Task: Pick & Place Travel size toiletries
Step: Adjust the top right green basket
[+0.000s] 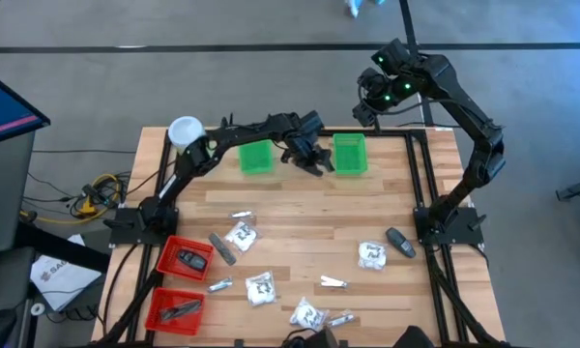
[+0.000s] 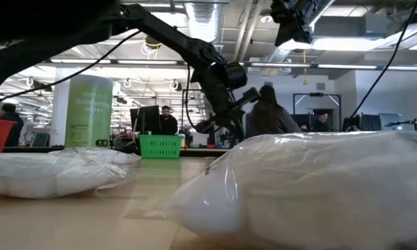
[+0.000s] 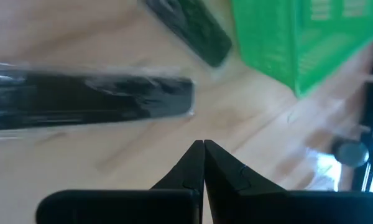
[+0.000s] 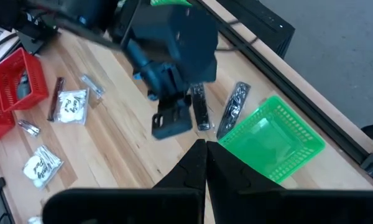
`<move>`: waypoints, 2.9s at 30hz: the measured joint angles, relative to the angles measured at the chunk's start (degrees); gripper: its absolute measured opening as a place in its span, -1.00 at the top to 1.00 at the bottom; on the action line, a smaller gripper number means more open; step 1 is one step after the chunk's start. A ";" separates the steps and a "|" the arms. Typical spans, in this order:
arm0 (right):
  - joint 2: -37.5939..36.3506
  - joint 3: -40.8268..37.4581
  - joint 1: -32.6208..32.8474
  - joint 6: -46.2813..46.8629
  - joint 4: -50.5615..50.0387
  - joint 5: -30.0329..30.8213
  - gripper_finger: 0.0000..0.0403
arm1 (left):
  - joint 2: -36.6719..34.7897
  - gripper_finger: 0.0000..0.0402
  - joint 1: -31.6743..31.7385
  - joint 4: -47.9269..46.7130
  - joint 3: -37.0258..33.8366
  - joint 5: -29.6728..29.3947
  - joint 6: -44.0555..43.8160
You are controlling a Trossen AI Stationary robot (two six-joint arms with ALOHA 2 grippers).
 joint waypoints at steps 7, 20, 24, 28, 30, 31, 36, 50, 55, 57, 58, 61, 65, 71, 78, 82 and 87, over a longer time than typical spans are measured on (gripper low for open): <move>-0.01 0.00 -0.38 0.00 -0.02 -0.13 1.00 | 0.13 1.00 0.94 1.44 0.00 0.80 -2.43; 5.58 0.02 -3.70 -2.12 3.72 -8.44 1.00 | -12.28 1.00 -6.91 -2.08 -1.48 -9.87 9.58; 9.65 0.00 -5.41 -1.22 7.12 -8.48 1.00 | -20.62 1.00 -10.11 -0.51 -10.24 -17.91 8.92; 13.79 0.00 -5.48 -0.12 10.67 -8.75 1.00 | -31.27 1.00 -12.43 5.89 -23.24 -21.59 6.89; 15.70 0.00 -4.87 -0.08 12.77 -8.94 1.00 | -36.33 1.00 -13.45 10.88 -30.94 -22.82 6.17; 16.51 -0.04 -4.55 0.10 14.30 -8.94 1.00 | -39.06 1.00 -13.92 14.04 -34.93 -23.56 6.07; 18.06 0.84 -2.72 3.02 24.29 -7.66 1.00 | -53.15 1.00 -15.64 34.67 -53.04 -24.03 0.01; 32.97 1.81 6.34 4.37 15.21 7.89 1.00 | -71.02 1.00 -27.40 50.08 -64.42 -38.83 -2.88; 37.02 1.51 7.01 4.10 11.40 9.07 1.00 | -71.12 1.00 -31.39 50.46 -64.46 -41.68 -2.93; 37.55 1.84 6.92 4.21 11.46 8.36 1.00 | -71.12 1.00 -33.25 50.69 -64.46 -43.61 -2.96; 37.55 1.97 6.53 4.37 11.53 7.74 1.00 | -71.12 1.00 -34.04 50.88 -64.46 -44.51 -2.95; 38.32 2.18 5.36 6.79 13.69 5.34 1.00 | -71.12 1.00 -36.04 51.14 -64.46 -46.89 -2.97; 40.16 2.41 3.55 9.45 13.08 3.25 1.00 | -71.10 1.00 -37.15 51.78 -64.46 -48.49 -3.31; 43.47 2.51 2.99 9.24 6.72 2.86 1.00 | -71.08 1.00 -37.34 52.32 -64.46 -48.83 -3.98; 42.84 2.60 2.92 8.44 5.96 4.74 1.00 | -71.06 1.00 -37.33 52.64 -64.46 -48.83 -3.94; 42.80 2.60 2.17 7.98 2.27 8.56 1.00 | -71.06 1.00 -37.29 52.77 -64.46 -48.83 -3.39; 42.77 2.60 1.79 7.53 -0.31 12.45 1.00 | -71.06 1.00 -37.29 53.01 -64.46 -48.83 -3.16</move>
